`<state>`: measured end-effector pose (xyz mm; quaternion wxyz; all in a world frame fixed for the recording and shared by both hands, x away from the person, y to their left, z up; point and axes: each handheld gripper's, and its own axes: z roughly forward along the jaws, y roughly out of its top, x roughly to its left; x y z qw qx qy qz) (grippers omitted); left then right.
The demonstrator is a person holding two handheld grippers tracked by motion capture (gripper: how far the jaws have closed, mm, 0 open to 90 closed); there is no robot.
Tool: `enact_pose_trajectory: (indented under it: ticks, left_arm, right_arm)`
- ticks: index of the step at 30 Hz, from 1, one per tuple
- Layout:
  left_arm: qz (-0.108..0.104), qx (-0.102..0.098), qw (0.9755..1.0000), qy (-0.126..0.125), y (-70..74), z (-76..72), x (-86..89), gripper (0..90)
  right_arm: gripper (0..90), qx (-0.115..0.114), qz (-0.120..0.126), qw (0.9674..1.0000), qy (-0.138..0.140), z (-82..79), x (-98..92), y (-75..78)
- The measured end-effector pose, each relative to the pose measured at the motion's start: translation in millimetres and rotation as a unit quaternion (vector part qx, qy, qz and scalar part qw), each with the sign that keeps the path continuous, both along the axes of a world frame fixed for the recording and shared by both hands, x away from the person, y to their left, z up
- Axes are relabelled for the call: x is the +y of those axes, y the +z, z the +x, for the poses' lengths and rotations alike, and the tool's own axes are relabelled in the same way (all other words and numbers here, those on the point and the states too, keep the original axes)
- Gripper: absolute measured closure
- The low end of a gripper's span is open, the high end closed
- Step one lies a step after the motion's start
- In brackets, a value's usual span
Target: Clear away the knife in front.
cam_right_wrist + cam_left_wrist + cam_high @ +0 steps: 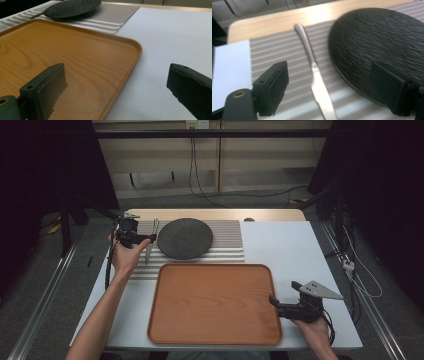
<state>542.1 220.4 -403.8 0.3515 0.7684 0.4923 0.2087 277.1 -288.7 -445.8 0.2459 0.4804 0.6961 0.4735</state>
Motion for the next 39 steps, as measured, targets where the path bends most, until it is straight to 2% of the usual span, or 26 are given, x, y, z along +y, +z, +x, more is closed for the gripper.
enact_pose_trajectory:
  ticks: [2,5,8,10,11,12,13,16,19,20,21,22,23,24,26,29,33,36,39]
  left_arm:
    - [-0.006,0.007,1.0,0.002,-3.3,9.6,0.0,16.6]
    - [0.005,0.02,0.9998,0.004,-8.6,23.6,-2.5,17.4]
    - [0.002,0.02,0.9997,0.013,-13.2,34.1,-4.0,20.4]
    - [0.008,0.022,0.9994,0.025,-16.2,40.2,-5.3,22.9]
    - [0.004,0.017,0.9992,0.037,-18.0,42.6,-5.7,22.7]
    - [0.001,0.017,0.9992,0.036,-19.9,45.2,-5.4,24.1]
    - [0.002,0.021,0.9991,0.036,-22.3,48.1,-5.8,28.7]
    - [0.005,0.043,0.9984,0.036,-29.2,55.6,-7.2,33.3]
    - [-0.003,0.048,0.9977,0.047,-36.6,59.4,-8.9,43.5]
    - [0.005,0.052,0.9974,0.049,-39.2,60.6,-9.6,52.8]
    - [0.008,0.056,0.997,0.053,-41.1,61.7,-9.9,52.8]
    - [0.008,0.06,0.9966,0.057,-42.6,62.7,-9.4,59.4]
    - [0.006,0.065,0.9961,0.058,-43.0,63.6,-8.1,59.4]
    - [0.002,0.063,0.9961,0.062,-44.1,64.4,-7.4,63.0]
    - [-0.008,0.066,0.996,0.061,-44.1,65.6,-8.0,65.0]
    - [0.003,0.076,0.9958,0.051,-43.9,68.5,-11.6,67.6]
    - [0.003,0.085,0.9951,0.051,-46.3,71.9,-15.5,74.8]
    - [0.003,0.084,0.9948,0.058,-47.1,72.2,-17.7,77.3]
    - [0.018,0.087,0.9944,0.057,-45.6,70.8,-20.0,77.8]
  right_arm:
    - [2.2,0.0,0.0,1.0,0.002,0.8,0.2,-0.2]
    - [2.2,0.0,0.0,1.0,0.003,2.4,0.4,-0.9]
    - [2.2,0.002,0.002,1.0,0.005,3.0,0.2,-1.3]
    - [2.2,0.003,0.003,1.0,0.004,3.0,0.1,-1.5]
    - [2.2,0.004,0.005,1.0,0.004,2.9,0.2,-1.6]
    - [2.2,0.004,0.003,1.0,0.004,2.9,0.1,-1.8]
    - [2.2,0.006,0.002,1.0,0.004,2.8,0.0,-2.0]
    - [2.2,0.007,0.003,1.0,0.005,2.2,0.0,-2.3]
    - [2.2,0.008,0.003,1.0,0.006,1.6,-0.1,-2.2]
    - [2.2,0.008,0.003,1.0,0.005,1.5,-0.2,-2.2]
    - [2.2,0.008,0.003,1.0,0.005,1.5,-0.2,-2.2]
    - [2.2,0.007,0.004,1.0,0.005,1.4,-0.2,-2.2]
    - [2.2,0.007,0.004,1.0,0.005,1.4,-0.2,-2.2]
    - [2.2,0.007,0.003,1.0,0.006,1.3,-0.2,-2.2]
    - [2.2,0.006,0.003,1.0,0.006,1.1,-0.4,-2.1]
    - [2.2,0.008,0.004,0.9999,0.007,1.7,-0.1,-2.3]
    - [2.2,0.007,0.003,0.9999,0.009,2.4,0.7,-2.3]
    - [2.2,0.007,0.003,0.9999,0.01,2.3,0.7,-2.2]
    - [2.2,0.007,0.002,0.9999,0.009,2.3,0.2,-2.2]
